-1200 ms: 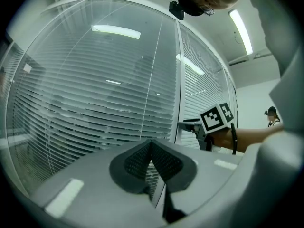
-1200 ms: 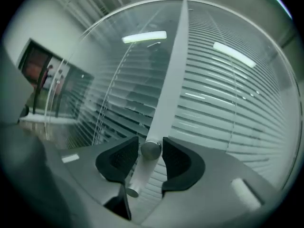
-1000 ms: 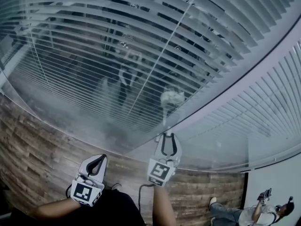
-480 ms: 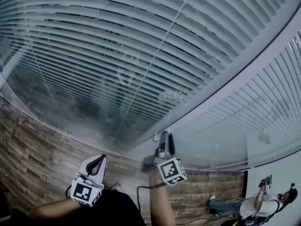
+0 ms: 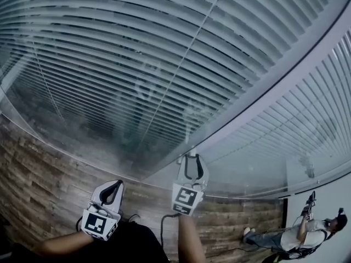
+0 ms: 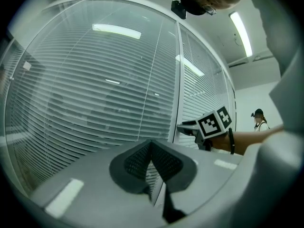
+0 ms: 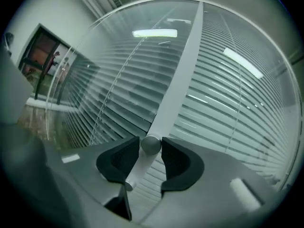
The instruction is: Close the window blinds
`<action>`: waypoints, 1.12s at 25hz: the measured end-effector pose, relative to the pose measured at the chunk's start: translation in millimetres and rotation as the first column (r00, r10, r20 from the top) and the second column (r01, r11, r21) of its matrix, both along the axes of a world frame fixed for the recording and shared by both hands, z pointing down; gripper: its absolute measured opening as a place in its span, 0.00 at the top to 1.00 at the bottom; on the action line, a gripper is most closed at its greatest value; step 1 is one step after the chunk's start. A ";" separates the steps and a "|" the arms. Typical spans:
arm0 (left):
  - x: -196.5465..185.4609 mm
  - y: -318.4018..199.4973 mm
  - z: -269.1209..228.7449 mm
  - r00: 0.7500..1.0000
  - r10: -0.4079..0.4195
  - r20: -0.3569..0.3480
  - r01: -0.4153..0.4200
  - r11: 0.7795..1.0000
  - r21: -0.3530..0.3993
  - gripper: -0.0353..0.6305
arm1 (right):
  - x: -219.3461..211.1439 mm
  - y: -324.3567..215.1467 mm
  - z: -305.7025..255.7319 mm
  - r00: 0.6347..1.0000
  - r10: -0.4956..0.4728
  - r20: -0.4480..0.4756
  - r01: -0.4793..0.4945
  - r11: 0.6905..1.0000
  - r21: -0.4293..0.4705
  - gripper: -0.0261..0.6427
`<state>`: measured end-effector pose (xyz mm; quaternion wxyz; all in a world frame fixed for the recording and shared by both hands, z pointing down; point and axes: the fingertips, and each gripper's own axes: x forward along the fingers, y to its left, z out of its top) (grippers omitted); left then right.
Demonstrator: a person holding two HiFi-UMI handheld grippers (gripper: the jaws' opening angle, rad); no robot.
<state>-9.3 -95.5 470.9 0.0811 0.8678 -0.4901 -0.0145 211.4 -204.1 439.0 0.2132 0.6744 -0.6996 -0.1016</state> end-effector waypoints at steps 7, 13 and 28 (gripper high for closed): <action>-2.4 -2.2 -3.1 1.000 -0.014 -0.011 0.014 1.000 -0.006 0.94 | 9.4 -2.7 -3.4 0.943 -0.009 0.333 -0.001 1.000 0.031 0.77; -4.5 -1.7 -4.6 1.000 -0.013 -0.026 0.013 1.000 -0.018 0.94 | 15.1 -2.2 -6.2 0.653 -0.038 0.757 -0.002 0.999 0.051 0.77; 1.8 7.3 5.2 0.999 0.006 -0.031 -0.007 1.000 -0.010 0.94 | 13.0 4.0 0.0 0.807 -0.012 0.590 -0.011 0.999 0.036 0.74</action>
